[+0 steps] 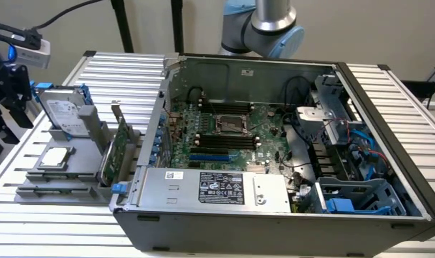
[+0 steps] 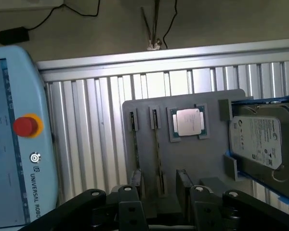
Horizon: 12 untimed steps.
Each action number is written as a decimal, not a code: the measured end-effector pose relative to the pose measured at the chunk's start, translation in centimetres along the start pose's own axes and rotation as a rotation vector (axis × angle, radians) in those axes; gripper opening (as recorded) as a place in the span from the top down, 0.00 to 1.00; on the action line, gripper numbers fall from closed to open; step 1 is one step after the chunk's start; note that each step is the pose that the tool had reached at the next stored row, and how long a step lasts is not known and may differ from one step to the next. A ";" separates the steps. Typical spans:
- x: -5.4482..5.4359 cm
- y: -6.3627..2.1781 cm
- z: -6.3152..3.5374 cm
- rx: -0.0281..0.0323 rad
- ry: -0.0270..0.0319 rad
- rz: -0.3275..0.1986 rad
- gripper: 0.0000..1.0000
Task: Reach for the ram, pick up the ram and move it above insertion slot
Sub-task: 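Pick up the ram and move it above insertion slot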
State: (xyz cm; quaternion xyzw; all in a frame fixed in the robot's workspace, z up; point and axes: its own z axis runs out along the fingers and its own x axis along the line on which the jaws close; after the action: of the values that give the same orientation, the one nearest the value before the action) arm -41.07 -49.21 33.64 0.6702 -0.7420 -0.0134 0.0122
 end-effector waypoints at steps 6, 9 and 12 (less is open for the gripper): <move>0.1 -0.26 1.09 0.0000 0.0000 0.000 0.58; 0.2 -0.41 1.62 0.0000 0.0000 0.000 0.58; 0.3 -0.56 2.17 0.0000 0.0000 -0.001 0.58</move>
State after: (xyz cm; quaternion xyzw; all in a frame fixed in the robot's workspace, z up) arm -40.62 -49.56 31.44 0.6705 -0.7417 -0.0134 0.0122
